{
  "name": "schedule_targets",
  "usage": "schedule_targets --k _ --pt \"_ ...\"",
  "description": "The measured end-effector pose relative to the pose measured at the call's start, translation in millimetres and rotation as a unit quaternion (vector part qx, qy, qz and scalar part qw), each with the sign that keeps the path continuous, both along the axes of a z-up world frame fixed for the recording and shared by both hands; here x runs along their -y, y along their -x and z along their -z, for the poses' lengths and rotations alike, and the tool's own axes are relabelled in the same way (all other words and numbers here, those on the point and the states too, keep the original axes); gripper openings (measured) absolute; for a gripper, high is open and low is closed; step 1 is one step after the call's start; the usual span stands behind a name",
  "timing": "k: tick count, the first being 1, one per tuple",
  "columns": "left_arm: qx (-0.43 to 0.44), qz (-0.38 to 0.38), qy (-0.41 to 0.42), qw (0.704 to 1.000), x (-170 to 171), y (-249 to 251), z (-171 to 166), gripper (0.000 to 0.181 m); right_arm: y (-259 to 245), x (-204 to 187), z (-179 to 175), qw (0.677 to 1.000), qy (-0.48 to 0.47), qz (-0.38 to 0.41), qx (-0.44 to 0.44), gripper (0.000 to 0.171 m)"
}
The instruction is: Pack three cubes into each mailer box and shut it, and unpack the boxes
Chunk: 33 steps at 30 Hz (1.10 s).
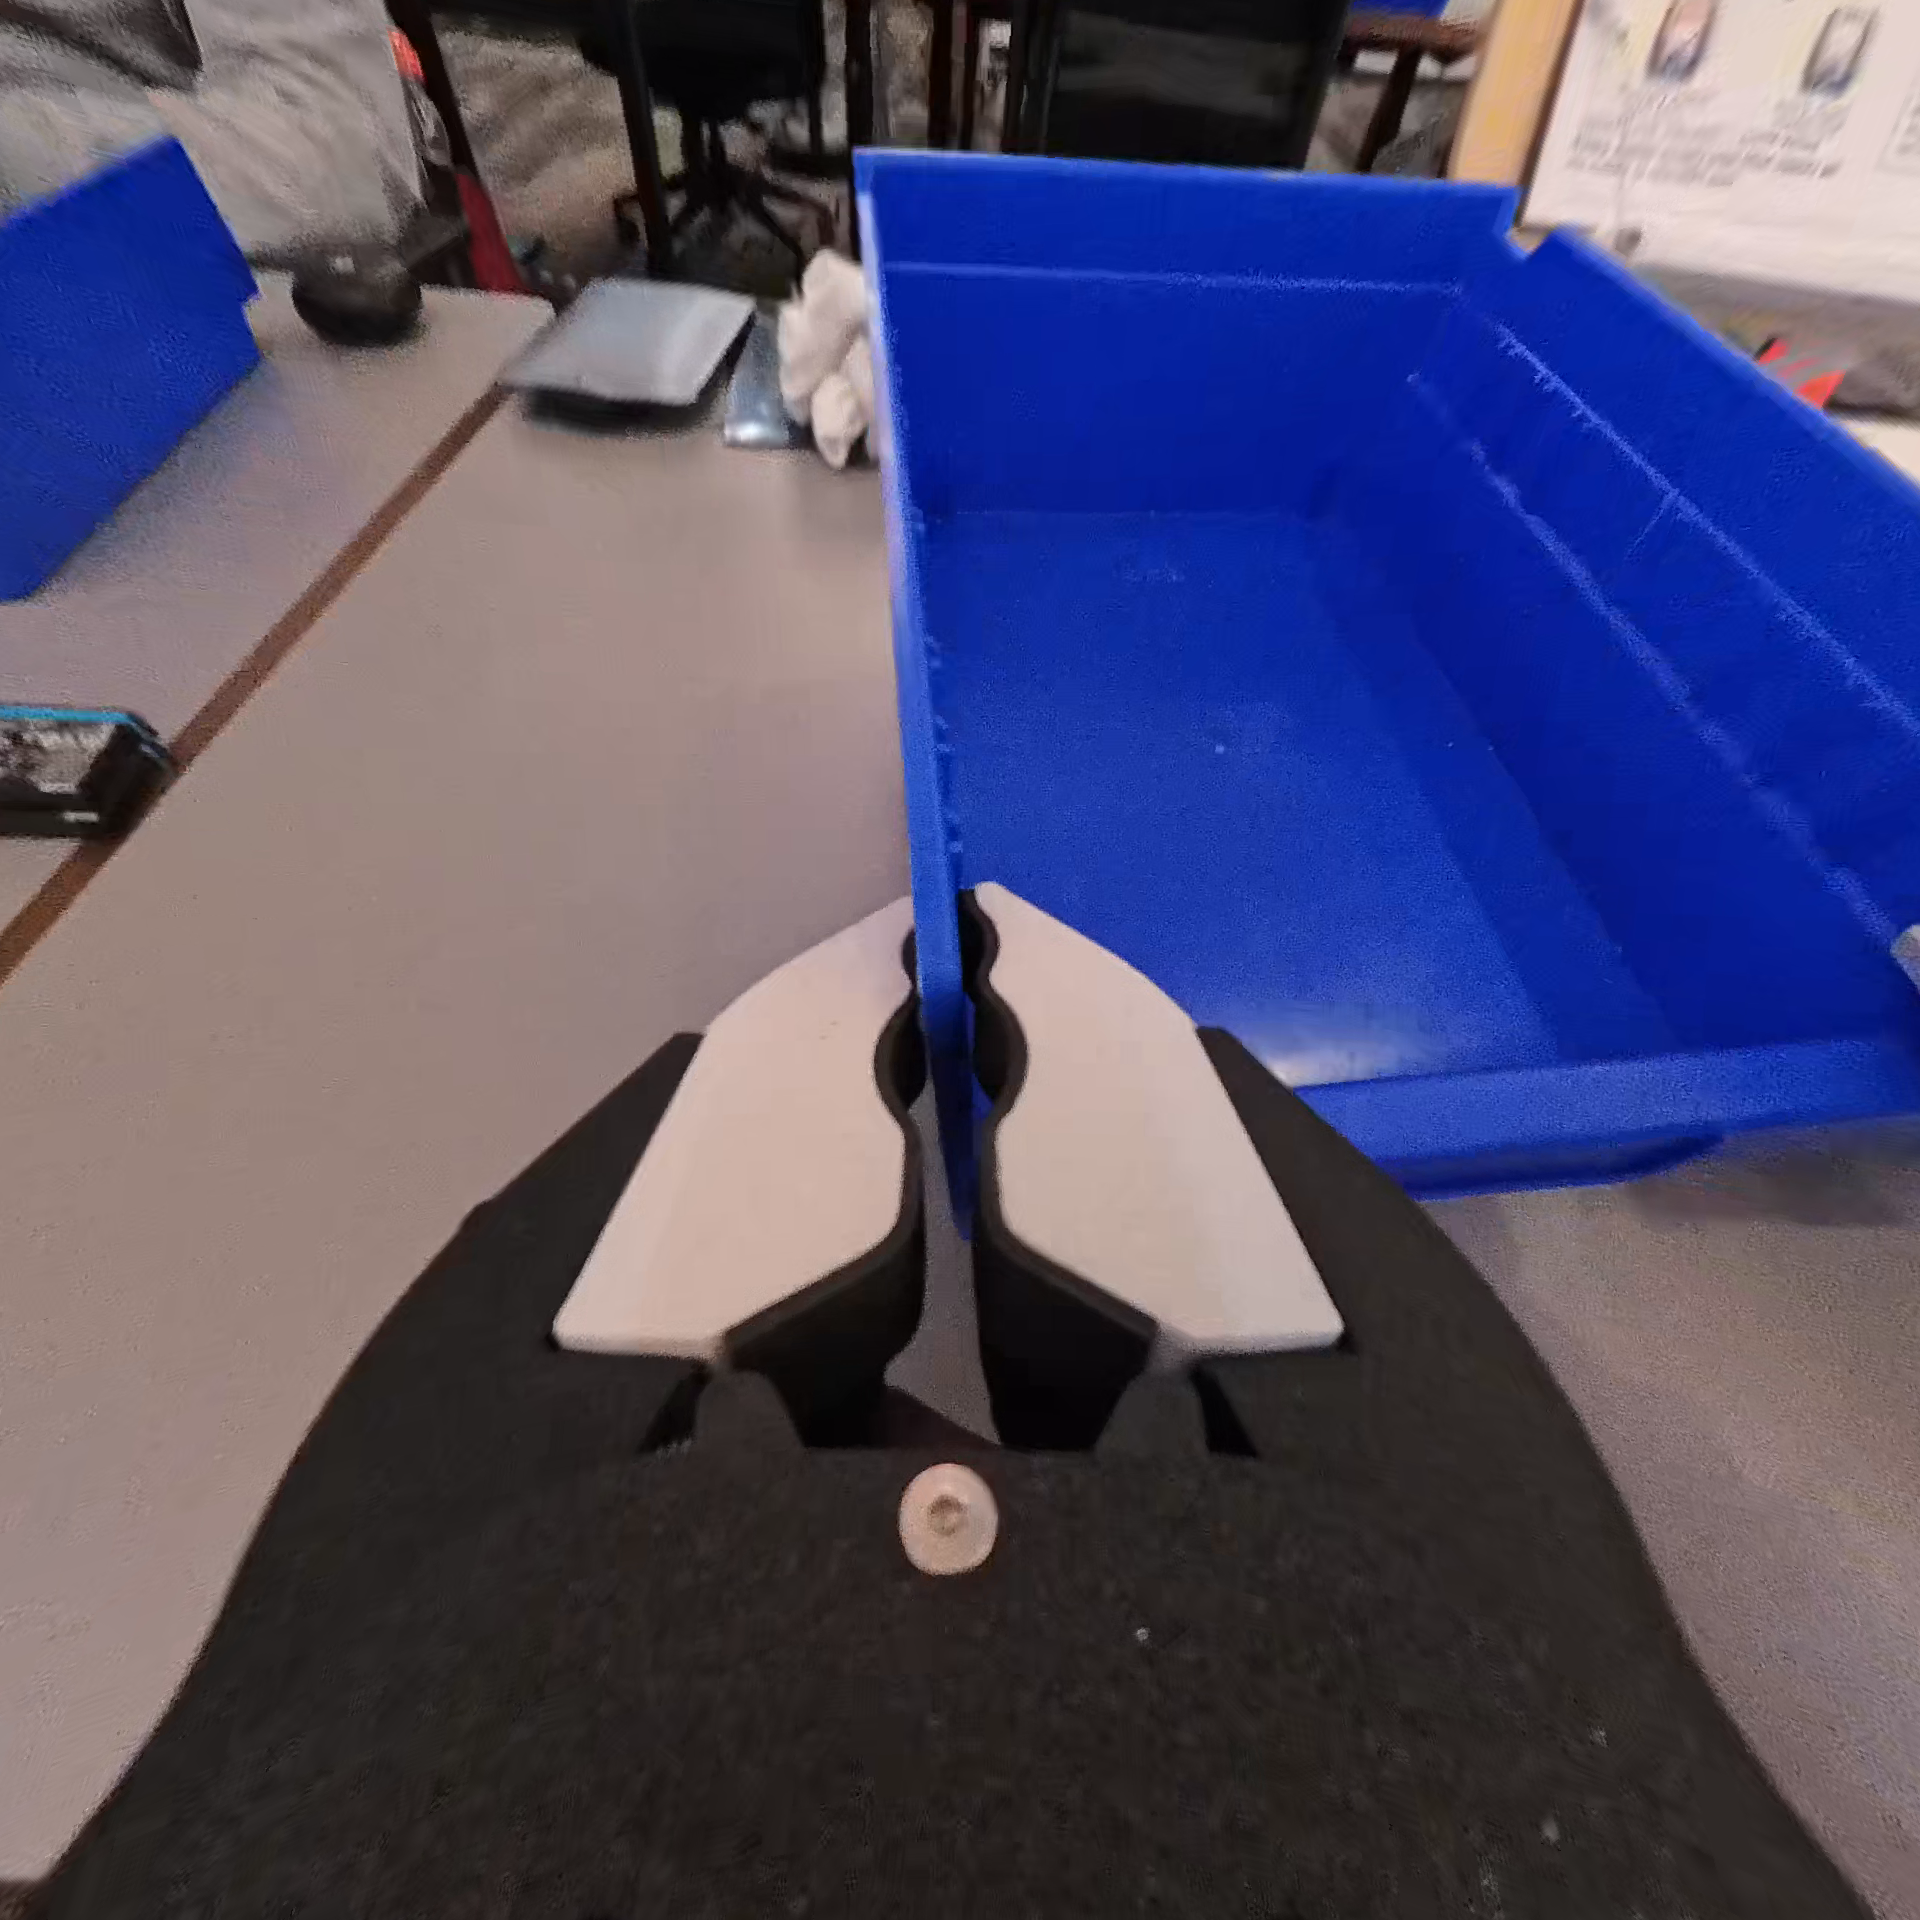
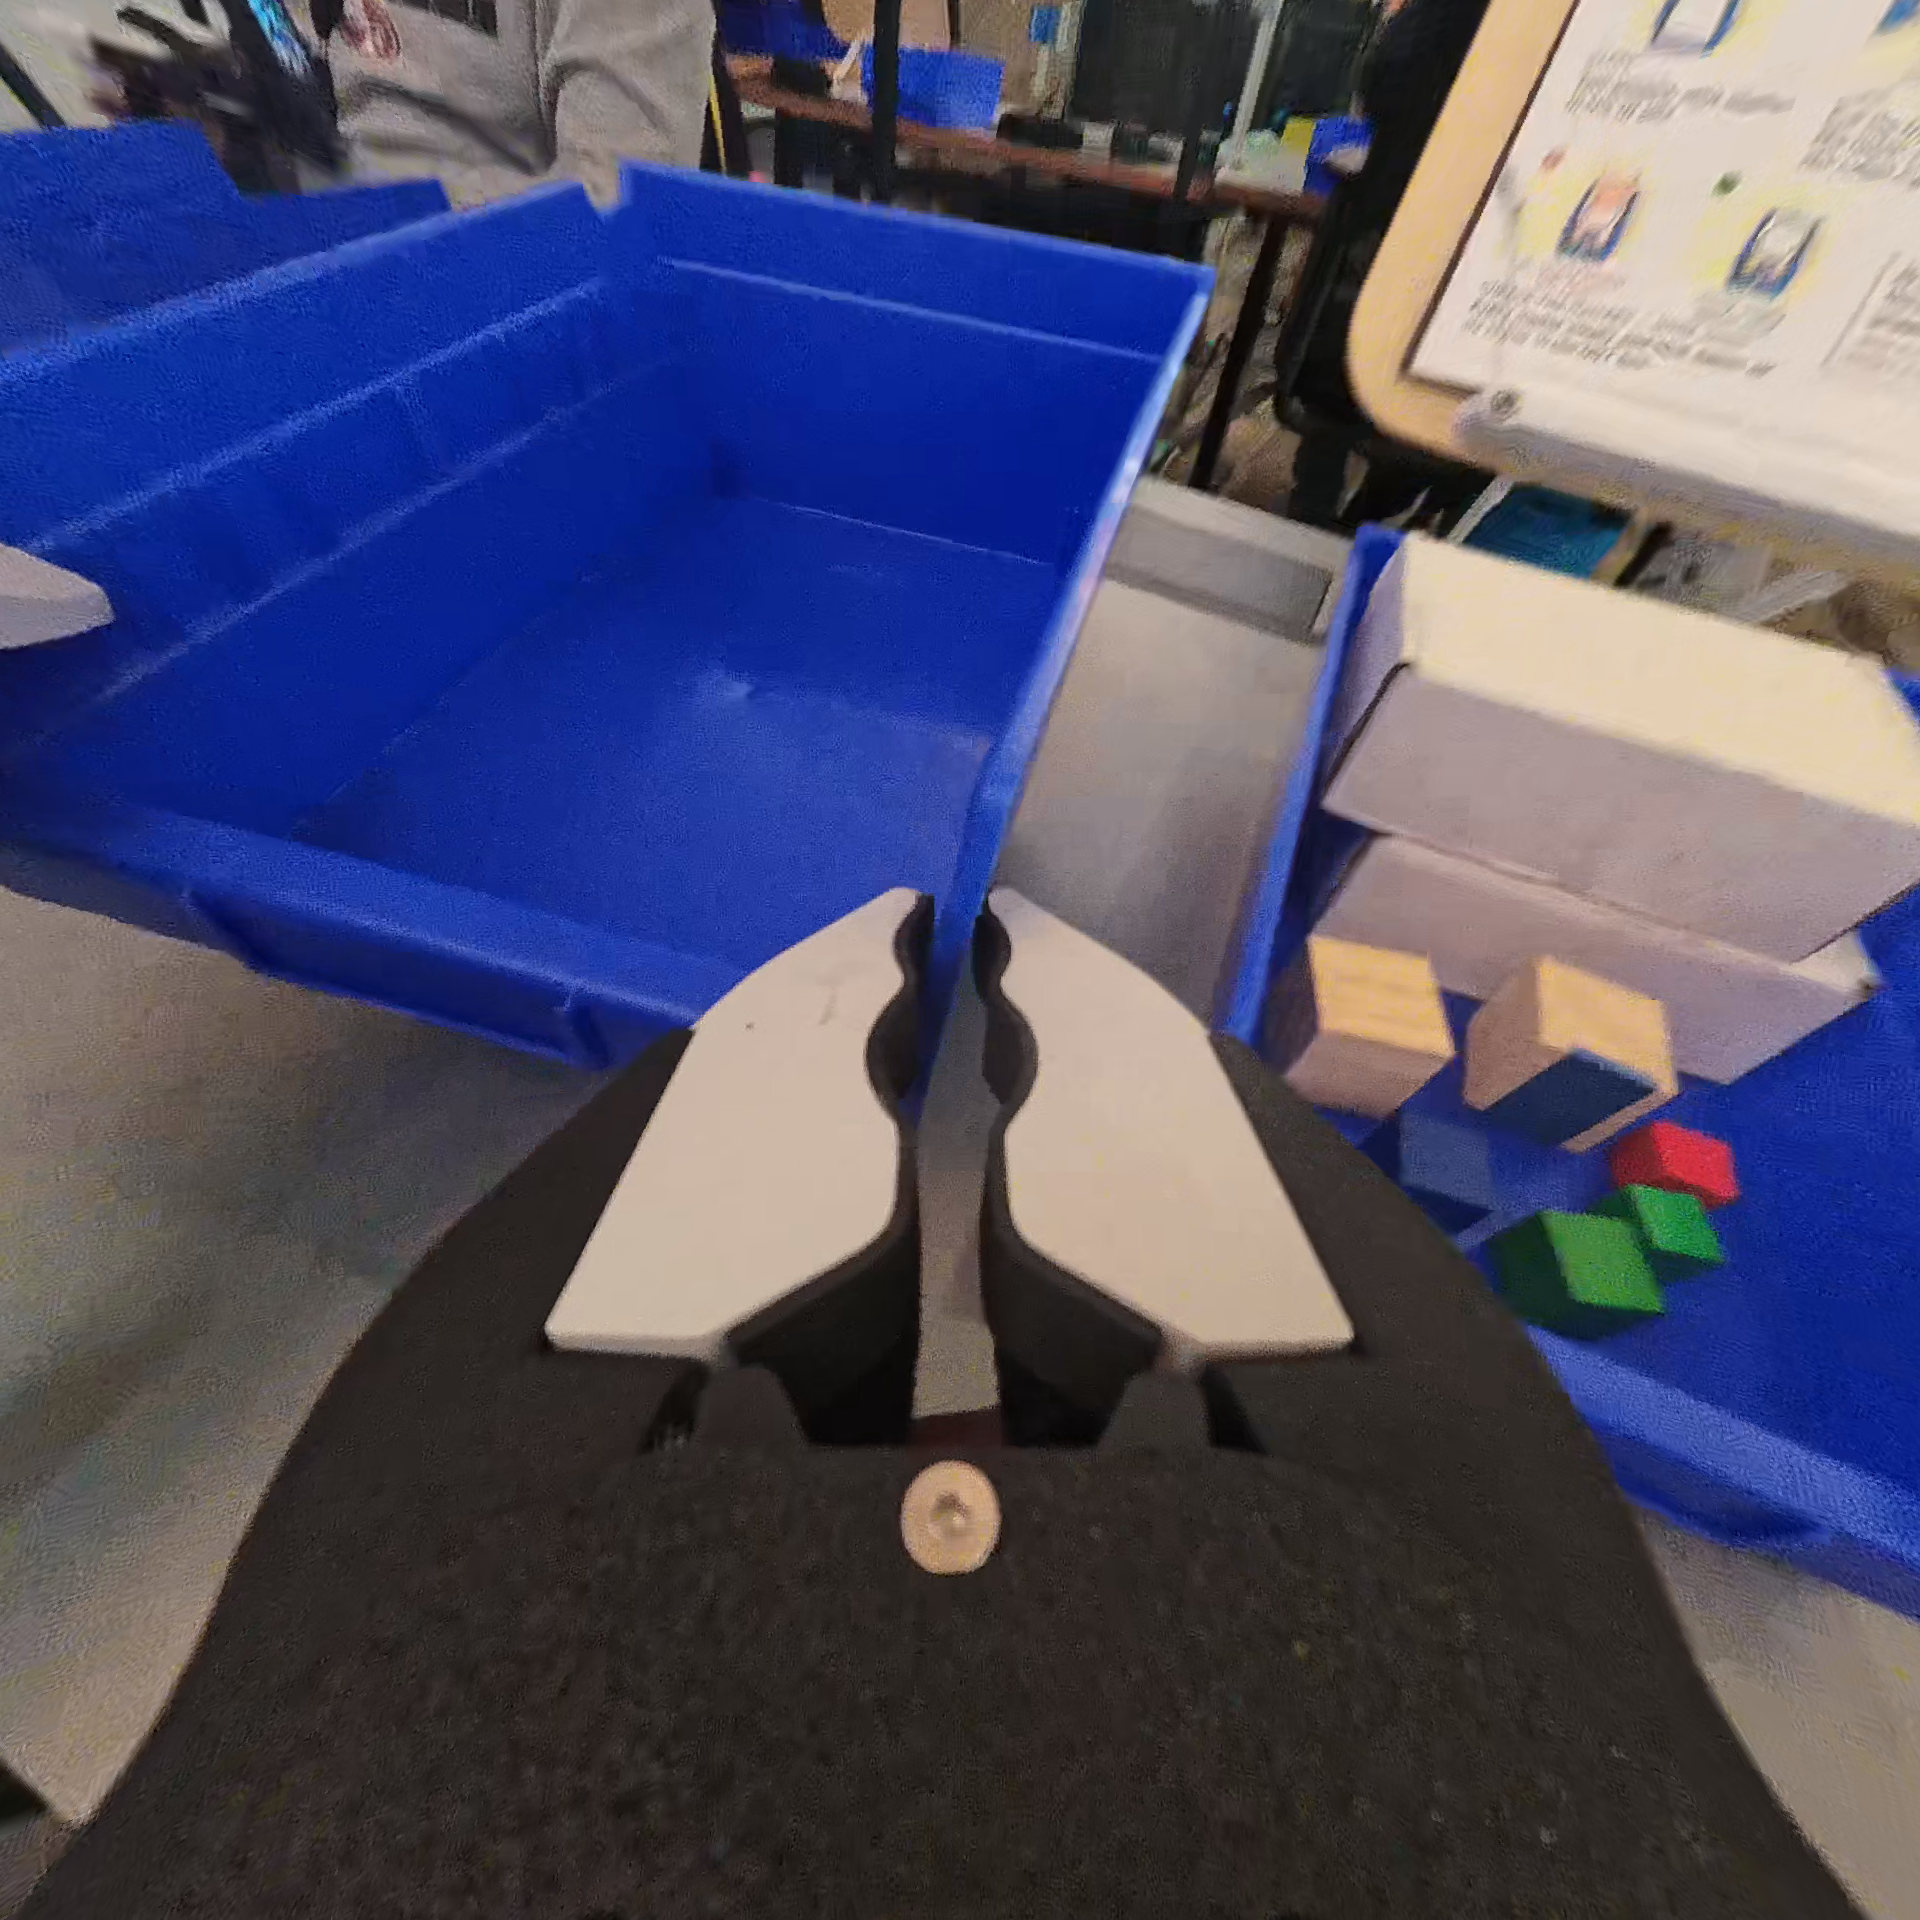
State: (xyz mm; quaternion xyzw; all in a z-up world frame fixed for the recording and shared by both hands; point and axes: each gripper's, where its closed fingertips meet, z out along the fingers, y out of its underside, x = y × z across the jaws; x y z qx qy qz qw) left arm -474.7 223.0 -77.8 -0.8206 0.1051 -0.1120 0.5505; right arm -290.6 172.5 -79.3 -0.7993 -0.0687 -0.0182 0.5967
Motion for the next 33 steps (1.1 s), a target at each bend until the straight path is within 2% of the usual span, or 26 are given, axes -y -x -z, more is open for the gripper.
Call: schedule_targets --k 3,6,10,13,15,18,22,24,26,30,31,32,33 --pt "0.002 0.011 -0.058 0.998 13 -31 -44 0.003 -33 5 -50 0.998 -0.056 0.015 0.011 0.005" --pt "-0.001 0.042 -0.088 0.995 27 -84 -85 0.004 -85 18 -98 0.995 -0.097 0.032 0.014 0.004" --pt "-0.02 0.1 -0.108 0.989 39 -194 -116 0.006 -191 48 -139 0.986 -0.129 0.091 0.045 0.003" --pt "-0.019 0.148 -0.1 0.984 48 -297 -115 0.006 -287 76 -142 0.982 -0.11 0.15 0.042 0.003" --pt "-0.026 0.183 -0.085 0.979 62 -369 -103 0.006 -357 96 -128 0.975 -0.094 0.193 0.053 0.002" --pt "-0.052 0.21 -0.061 0.974 81 -460 -66 0.006 -447 122 -81 0.975 -0.039 0.217 0.041 0.002" --pt "-0.085 0.228 -0.037 0.969 109 -543 -9 0.006 -531 149 -3 0.961 0.015 0.263 -0.079 0.002" --pt "-0.091 0.228 -0.023 0.969 117 -566 14 0.006 -553 159 27 0.956 0.05 0.274 -0.098 0.002" --pt "-0.08 0.234 0.004 0.969 122 -580 38 0.006 -568 166 39 0.953 0.064 0.283 -0.089 0.002" --pt "-0.102 0.237 -0.022 0.966 128 -591 57 0.009 -576 176 70 0.945 0.122 0.281 -0.112 0.006" --pt "-0.1 0.241 -0.025 0.965 131 -592 57 0.01 -577 176 70 0.945 0.111 0.28 -0.128 0.005" --pt "-0.092 0.25 -0.015 0.964 136 -592 56 0.013 -579 177 70 0.943 0.104 0.283 -0.142 0.008" --pt "-0.068 0.266 -0.006 0.961 143 -592 52 0.032 -582 180 70 0.939 0.105 0.291 -0.153 0.015"
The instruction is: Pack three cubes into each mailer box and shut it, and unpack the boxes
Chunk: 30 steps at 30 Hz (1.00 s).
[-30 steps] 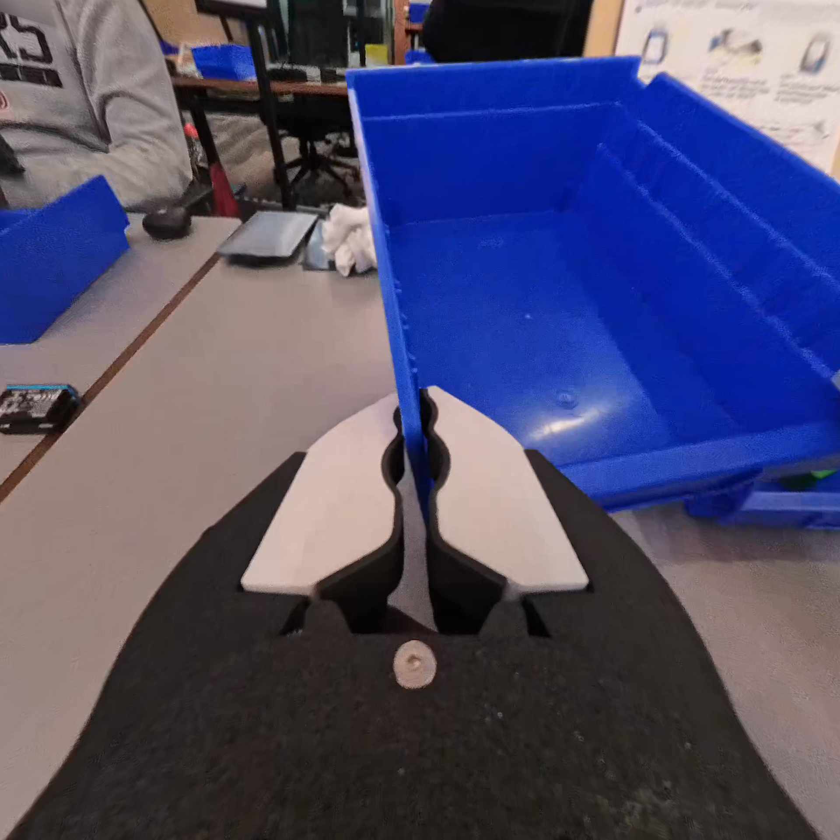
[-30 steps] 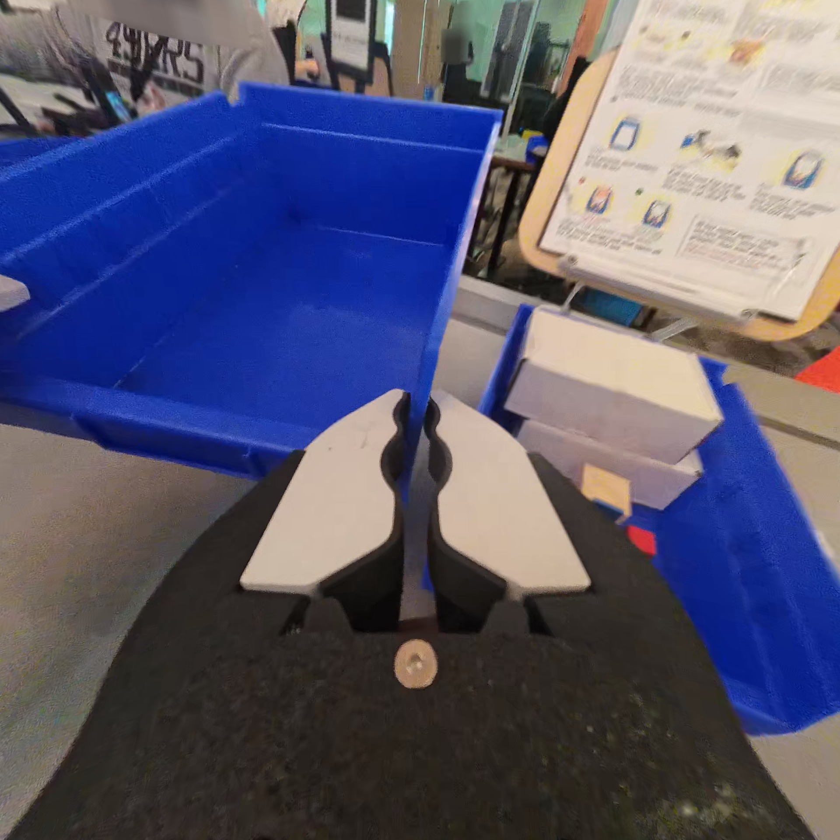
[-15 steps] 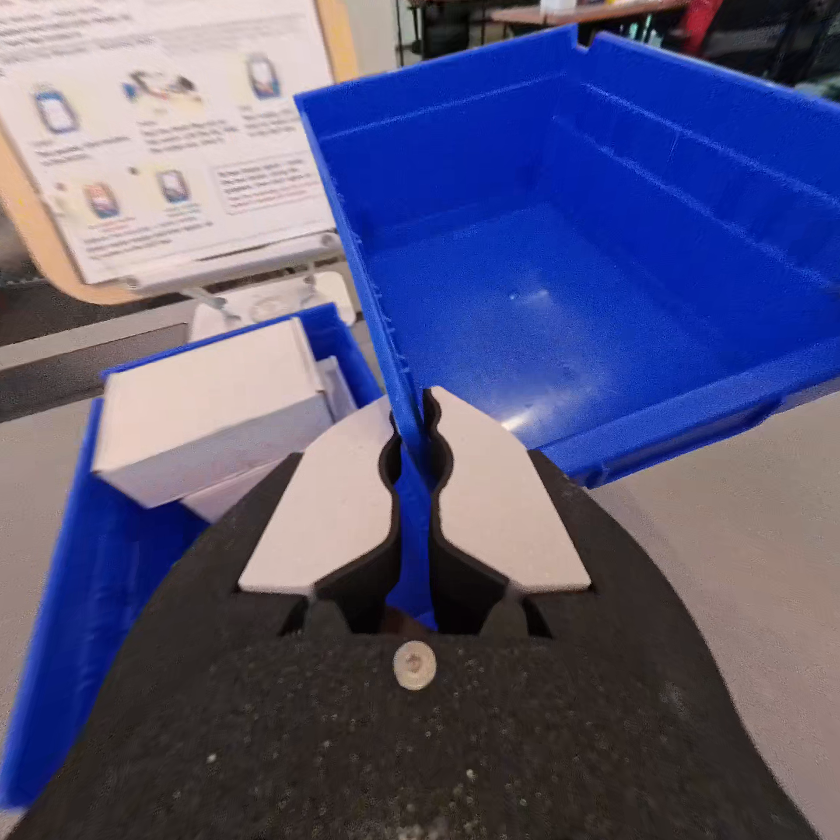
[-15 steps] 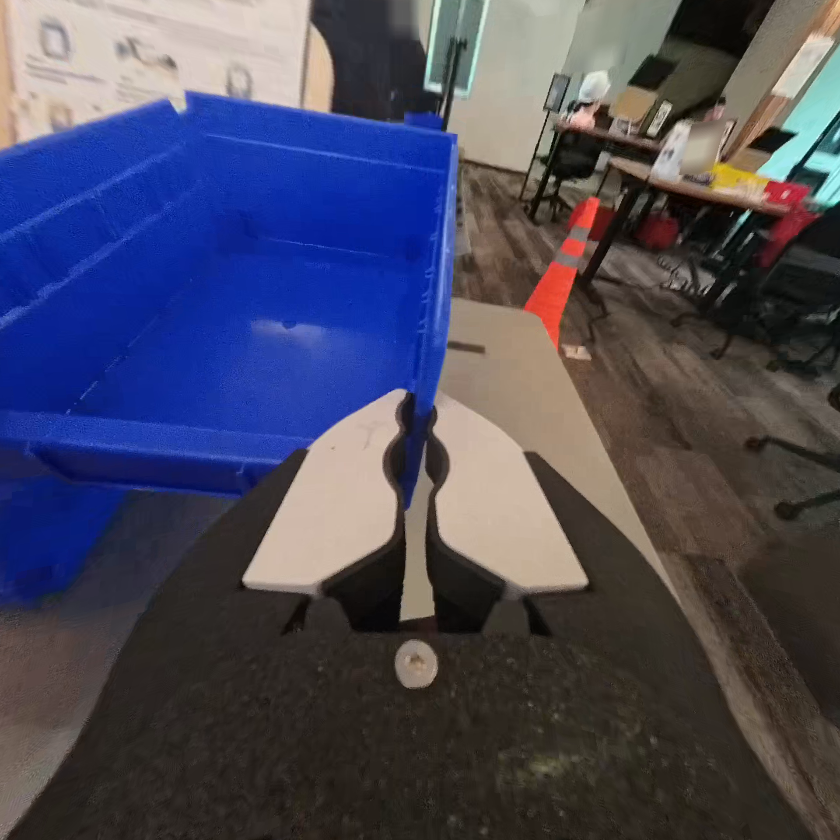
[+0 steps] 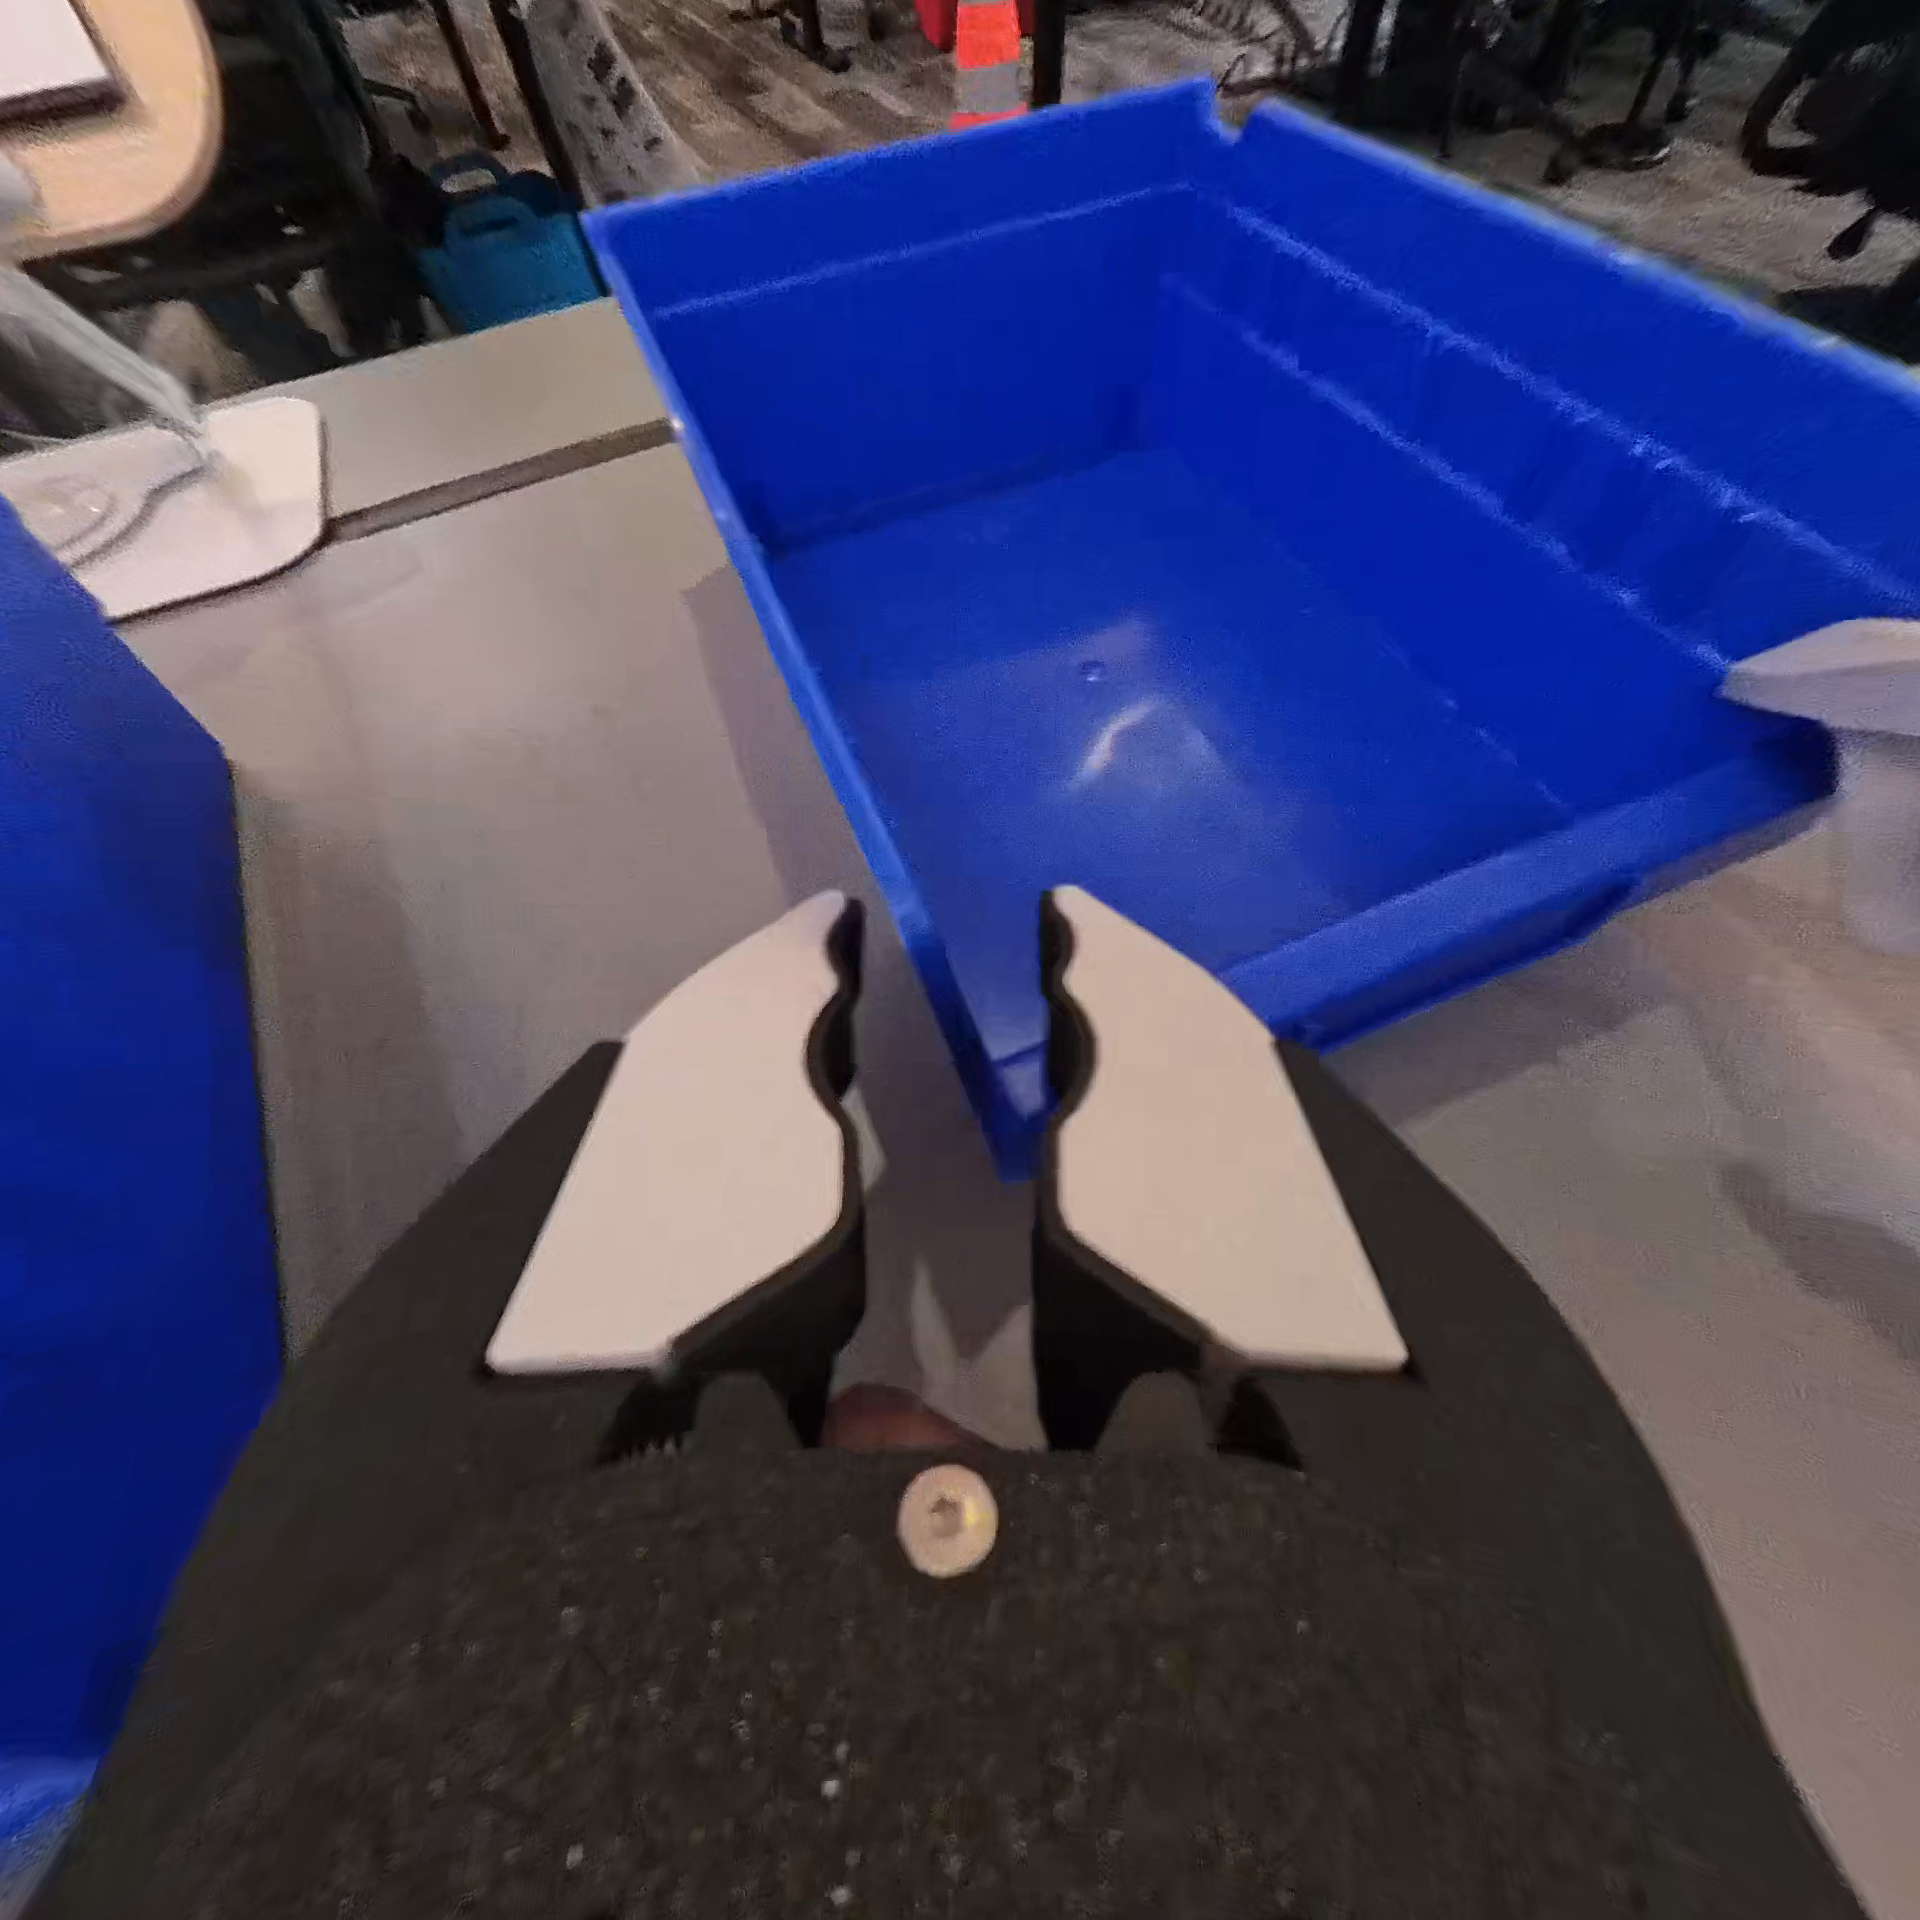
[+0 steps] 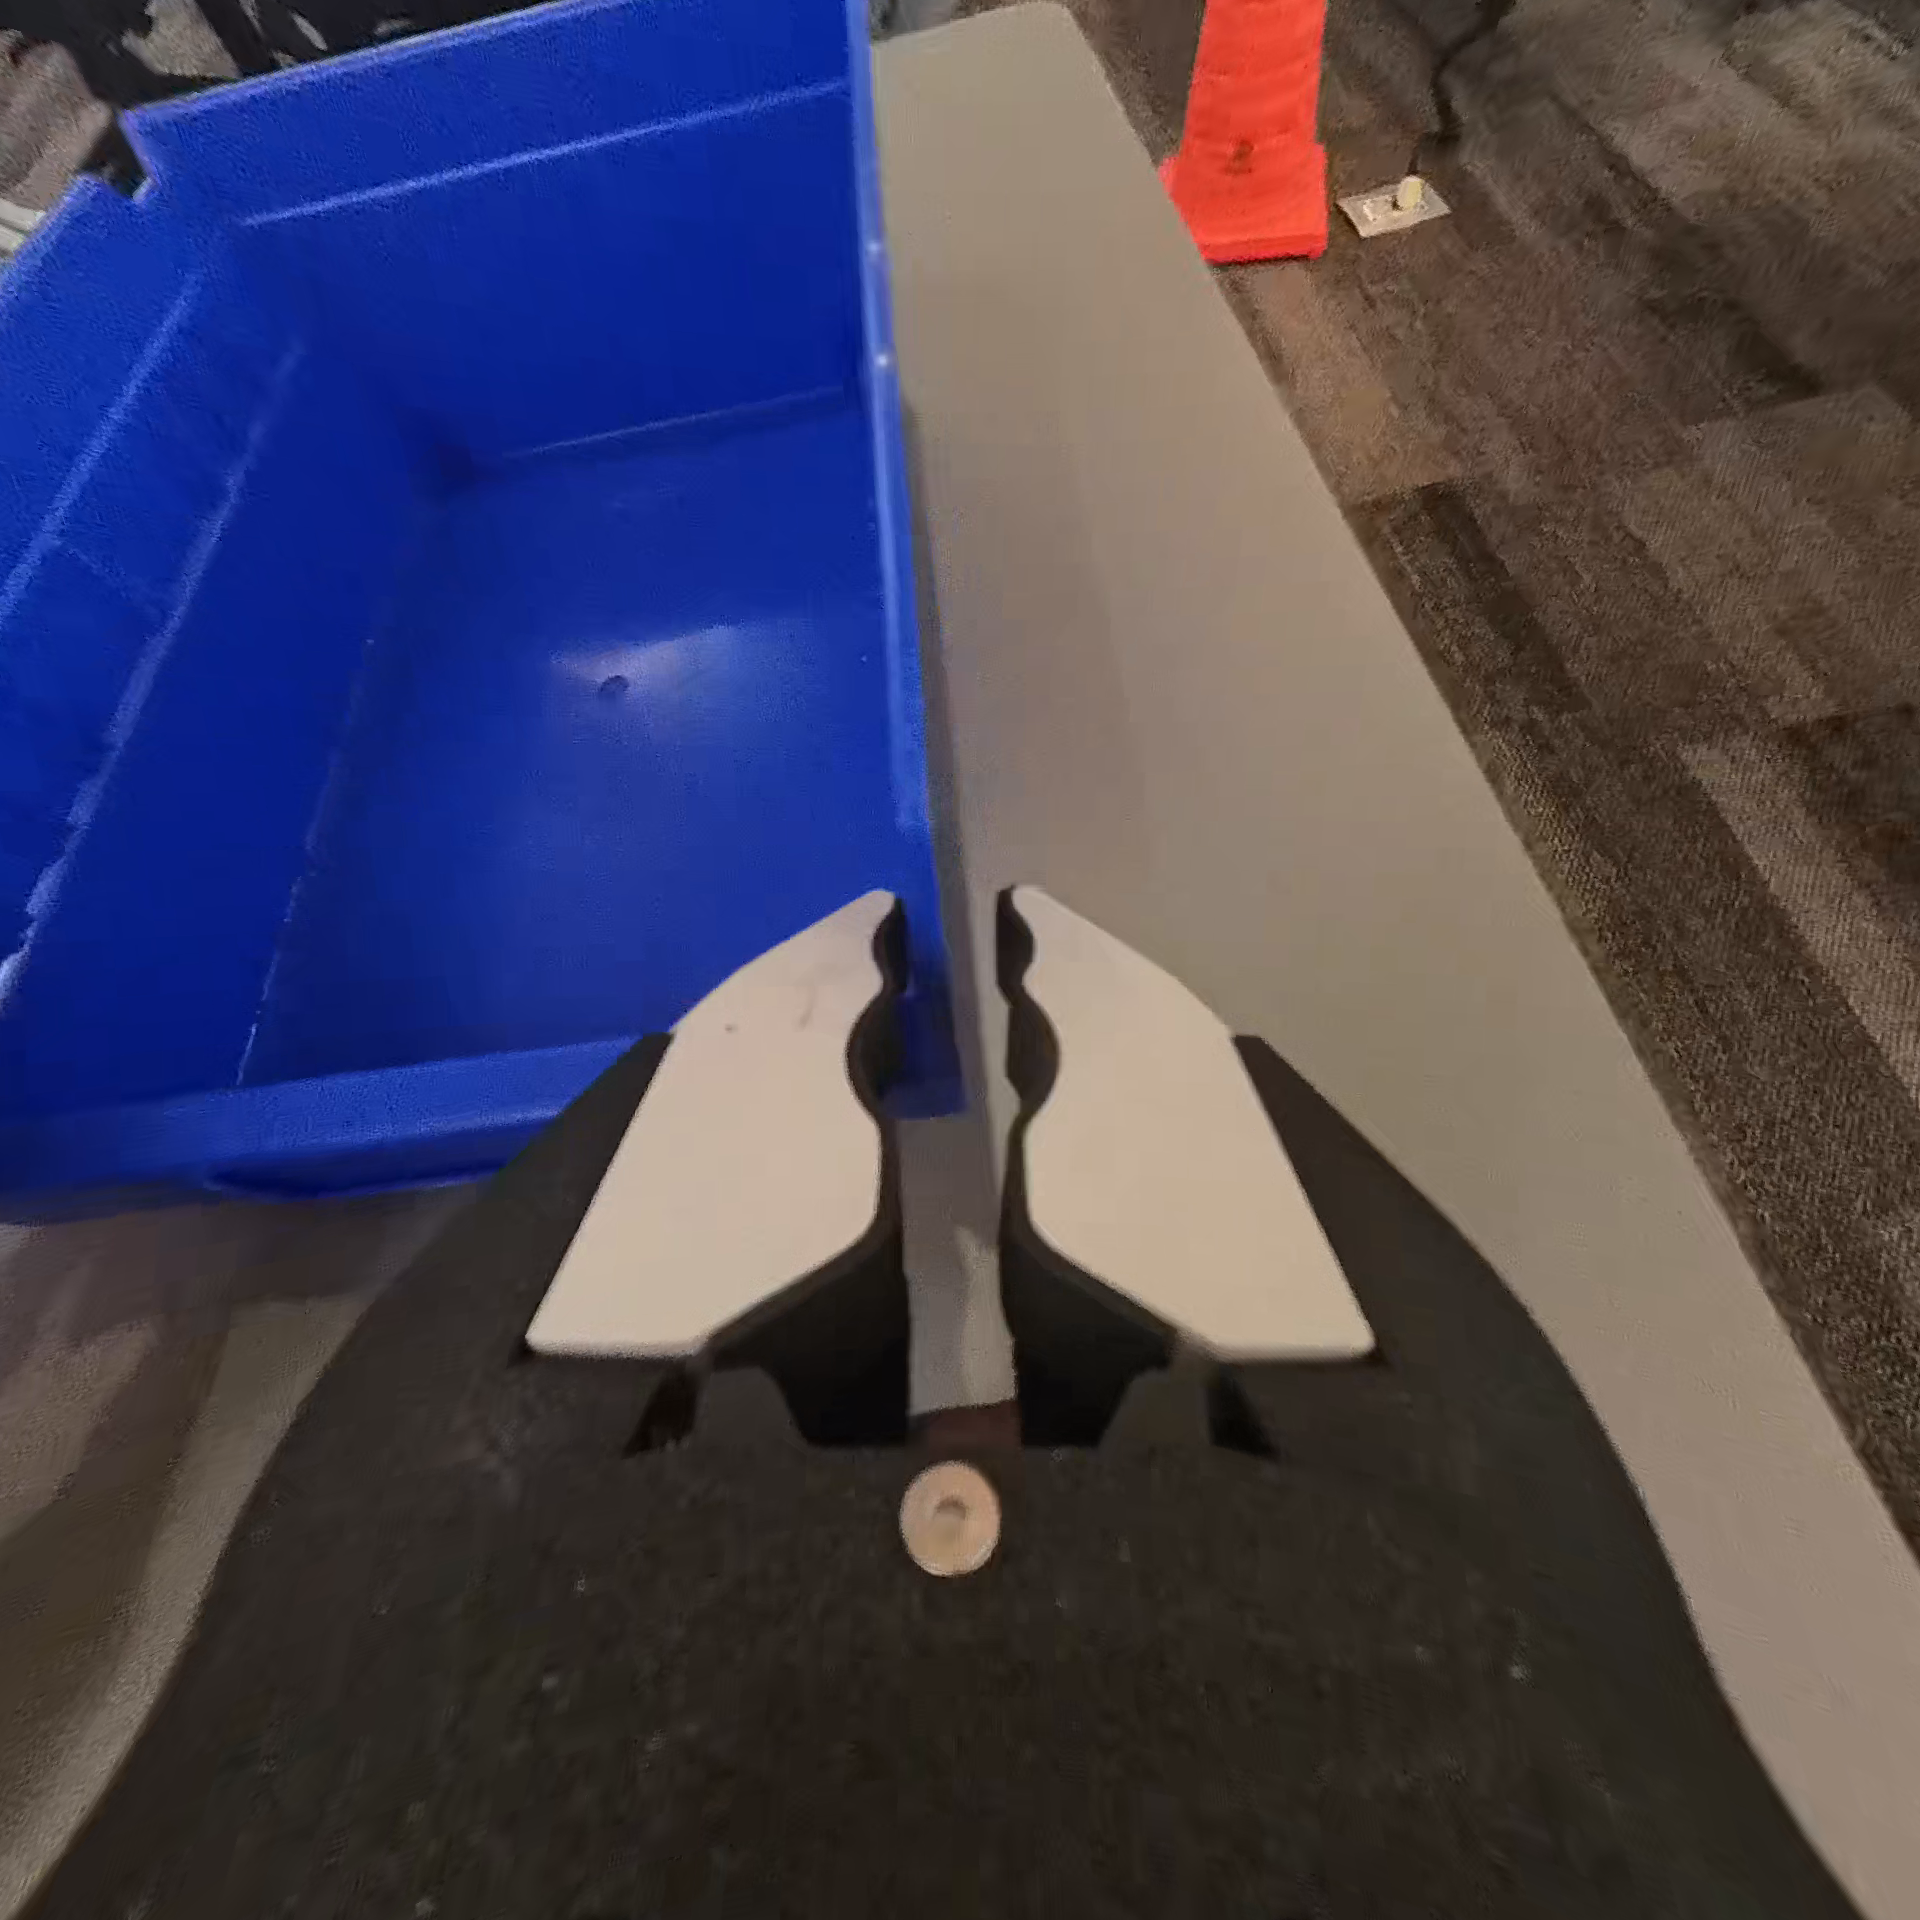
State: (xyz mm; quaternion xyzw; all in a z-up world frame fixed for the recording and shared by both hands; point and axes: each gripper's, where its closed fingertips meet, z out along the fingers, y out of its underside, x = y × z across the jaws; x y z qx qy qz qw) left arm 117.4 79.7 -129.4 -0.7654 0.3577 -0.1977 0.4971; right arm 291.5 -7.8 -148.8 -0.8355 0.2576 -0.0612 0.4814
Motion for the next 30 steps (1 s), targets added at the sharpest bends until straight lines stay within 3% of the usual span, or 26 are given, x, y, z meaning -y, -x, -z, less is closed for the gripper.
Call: schedule_targets --k 1,3,5,8,10,12,15,18,22,25,27,30 --pt "0.028 0.03 0.016 0.999 11 0 -8 0.05 -4 5 -1 1.0 0.006 0.012 -0.007 0.029" --pt "0.075 0.086 0.034 0.993 33 13 -28 0.052 -10 15 -11 0.999 0.012 0.032 -0.017 0.043" --pt "0.095 0.114 0.022 0.989 42 42 -51 0.053 -10 22 -31 0.999 -0.003 0.049 -0.012 0.043" --pt "0.103 0.104 -0.019 0.989 29 104 -83 0.053 3 20 -76 0.997 -0.049 0.049 0.04 0.043" --pt "0.092 0.069 -0.055 0.992 3 154 -98 0.053 40 1 -100 0.996 -0.063 -0.023 0.064 0.048" --pt "0.07 0.004 -0.09 0.993 -33 213 -105 0.059 112 -25 -117 0.982 -0.094 -0.162 0.038 0.052" --pt "0.027 -0.096 -0.09 0.991 -80 298 -85 0.06 219 -54 -130 0.941 -0.142 -0.306 -0.035 0.056" --pt "-0.004 -0.127 -0.002 0.992 -97 337 -30 0.071 282 -91 -105 0.937 -0.133 -0.318 -0.059 0.064" --pt "-0.041 -0.128 0.034 0.99 -113 344 11 0.063 318 -126 -43 0.962 -0.07 -0.26 -0.046 0.064" --pt "0.023 -0.107 0.077 0.991 -124 333 12 0.046 317 -139 -20 0.978 -0.038 -0.204 0.008 0.038" --pt "0.036 -0.086 0.097 0.991 -126 325 14 0.015 328 -147 -20 0.977 -0.04 -0.209 0.019 0.011" --pt "-0.005 -0.1 0.071 0.992 -132 332 13 0.009 330 -151 -19 0.982 -0.019 -0.167 0.088 0.006"
